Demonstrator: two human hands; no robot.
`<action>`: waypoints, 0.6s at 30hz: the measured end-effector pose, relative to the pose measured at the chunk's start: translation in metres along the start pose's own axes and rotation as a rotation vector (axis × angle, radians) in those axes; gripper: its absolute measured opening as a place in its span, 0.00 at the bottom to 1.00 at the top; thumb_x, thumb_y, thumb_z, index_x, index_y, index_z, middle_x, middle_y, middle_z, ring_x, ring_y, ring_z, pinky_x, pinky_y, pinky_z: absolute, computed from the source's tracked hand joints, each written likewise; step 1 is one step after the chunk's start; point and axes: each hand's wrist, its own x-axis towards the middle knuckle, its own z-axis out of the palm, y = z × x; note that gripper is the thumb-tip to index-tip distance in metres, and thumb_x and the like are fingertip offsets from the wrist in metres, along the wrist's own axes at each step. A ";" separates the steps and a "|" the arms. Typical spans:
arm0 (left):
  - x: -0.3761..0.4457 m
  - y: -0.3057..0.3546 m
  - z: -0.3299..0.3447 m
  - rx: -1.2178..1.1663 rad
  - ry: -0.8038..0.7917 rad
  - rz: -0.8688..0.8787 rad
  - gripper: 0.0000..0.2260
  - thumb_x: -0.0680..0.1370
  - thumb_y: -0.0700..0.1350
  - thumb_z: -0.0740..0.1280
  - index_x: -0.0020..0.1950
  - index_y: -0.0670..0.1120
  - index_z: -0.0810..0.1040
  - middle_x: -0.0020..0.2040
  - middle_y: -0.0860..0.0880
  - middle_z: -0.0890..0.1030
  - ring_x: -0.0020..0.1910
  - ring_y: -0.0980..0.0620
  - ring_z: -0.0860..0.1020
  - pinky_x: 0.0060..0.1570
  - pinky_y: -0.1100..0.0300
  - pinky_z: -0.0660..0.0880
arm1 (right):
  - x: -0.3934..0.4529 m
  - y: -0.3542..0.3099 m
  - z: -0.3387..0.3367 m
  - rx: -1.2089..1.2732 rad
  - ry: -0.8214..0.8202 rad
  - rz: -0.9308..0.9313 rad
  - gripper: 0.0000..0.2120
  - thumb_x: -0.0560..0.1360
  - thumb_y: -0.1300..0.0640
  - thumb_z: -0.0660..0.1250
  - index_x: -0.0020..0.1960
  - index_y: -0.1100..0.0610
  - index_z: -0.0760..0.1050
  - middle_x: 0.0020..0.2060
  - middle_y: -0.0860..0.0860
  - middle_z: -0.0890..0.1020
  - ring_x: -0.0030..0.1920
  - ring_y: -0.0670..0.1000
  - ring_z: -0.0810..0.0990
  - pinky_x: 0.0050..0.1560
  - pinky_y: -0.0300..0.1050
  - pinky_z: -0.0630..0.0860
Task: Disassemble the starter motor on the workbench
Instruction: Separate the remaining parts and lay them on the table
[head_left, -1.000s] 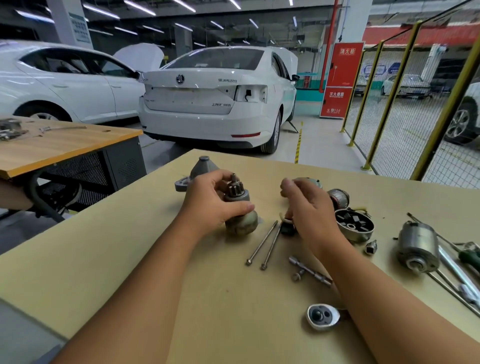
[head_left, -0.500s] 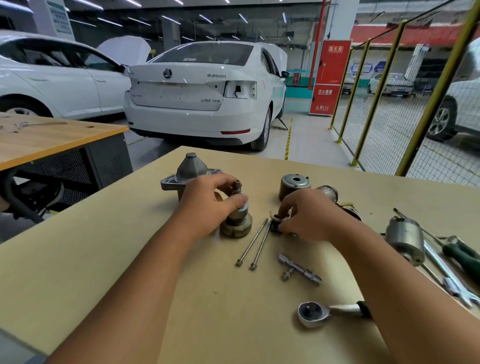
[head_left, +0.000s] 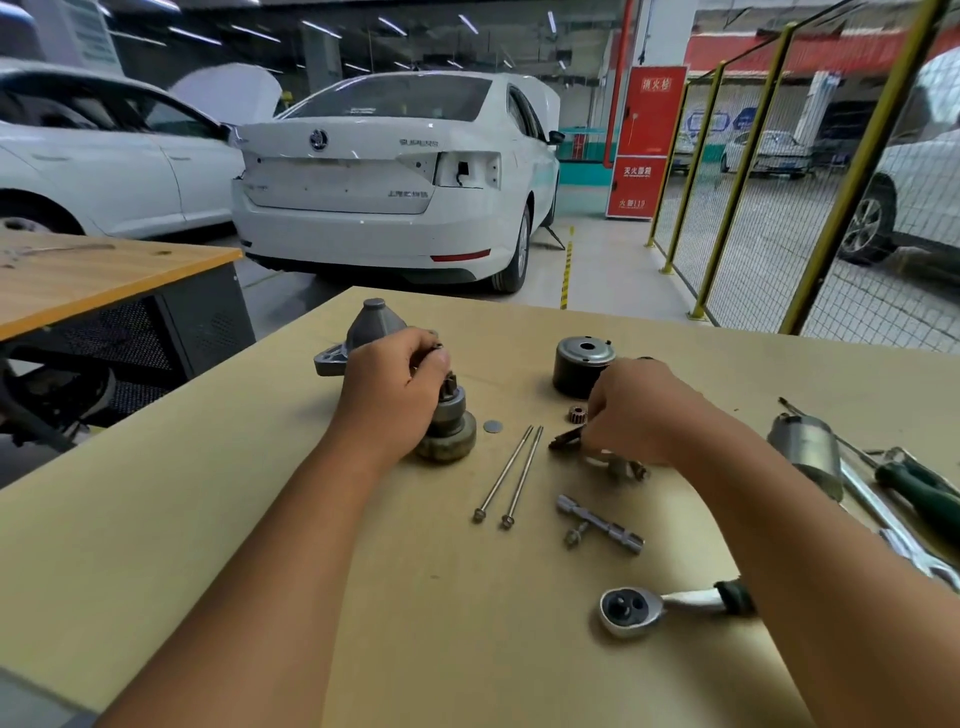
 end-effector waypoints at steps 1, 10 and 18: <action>0.000 -0.001 0.000 -0.010 0.020 0.004 0.05 0.83 0.41 0.67 0.50 0.47 0.81 0.41 0.57 0.80 0.43 0.61 0.78 0.38 0.78 0.69 | 0.000 0.003 -0.003 0.071 0.030 -0.009 0.08 0.70 0.54 0.73 0.49 0.54 0.83 0.44 0.53 0.83 0.45 0.53 0.81 0.42 0.46 0.80; -0.001 0.000 0.004 -0.010 0.108 0.091 0.05 0.82 0.39 0.68 0.52 0.42 0.84 0.41 0.52 0.81 0.42 0.60 0.79 0.41 0.77 0.72 | 0.003 0.013 -0.004 0.078 -0.125 -0.026 0.12 0.69 0.58 0.75 0.52 0.52 0.80 0.35 0.55 0.84 0.27 0.51 0.82 0.24 0.41 0.76; 0.000 -0.005 0.003 -0.042 0.006 0.046 0.05 0.81 0.41 0.70 0.48 0.50 0.82 0.41 0.57 0.82 0.41 0.64 0.80 0.39 0.76 0.71 | -0.009 0.016 -0.039 0.013 -0.189 -0.069 0.02 0.73 0.54 0.74 0.42 0.52 0.83 0.31 0.56 0.85 0.25 0.53 0.79 0.27 0.41 0.77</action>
